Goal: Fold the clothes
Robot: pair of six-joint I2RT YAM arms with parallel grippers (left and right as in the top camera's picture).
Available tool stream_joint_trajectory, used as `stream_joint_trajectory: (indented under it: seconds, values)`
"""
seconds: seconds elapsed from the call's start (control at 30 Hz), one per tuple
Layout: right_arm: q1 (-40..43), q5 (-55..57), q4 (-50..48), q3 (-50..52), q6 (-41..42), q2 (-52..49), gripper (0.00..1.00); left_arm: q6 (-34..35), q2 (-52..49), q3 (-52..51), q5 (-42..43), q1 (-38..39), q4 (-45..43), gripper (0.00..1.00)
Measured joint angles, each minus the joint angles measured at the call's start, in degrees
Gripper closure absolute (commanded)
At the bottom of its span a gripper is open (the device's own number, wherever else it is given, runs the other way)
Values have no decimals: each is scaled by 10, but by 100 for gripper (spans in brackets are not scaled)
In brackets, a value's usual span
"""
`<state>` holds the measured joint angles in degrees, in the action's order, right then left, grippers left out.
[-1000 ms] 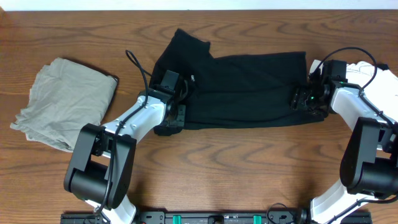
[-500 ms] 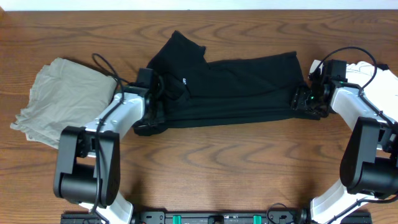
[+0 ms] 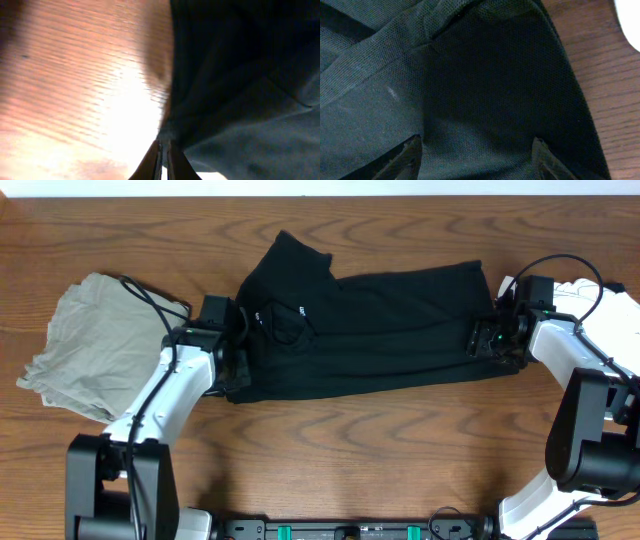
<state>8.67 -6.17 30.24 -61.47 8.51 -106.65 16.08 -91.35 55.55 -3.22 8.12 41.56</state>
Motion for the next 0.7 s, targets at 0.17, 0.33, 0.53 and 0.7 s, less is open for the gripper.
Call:
stream_joint_trajectory:
  seconds: [0.17,0.33,0.53,0.7]
  values:
    - [0,0,0,0,0,0,30,0,0,0,4,0,23,94]
    - [0,0,0,0,0,0,30,0,8,0,31,1,26,94]
    - [0,0,0,0,0,0,30,-10,83,-2,55,18,-5,94]
    - [0,0,0,0,0,0,30,-41,104,-2,76,44,-82,94]
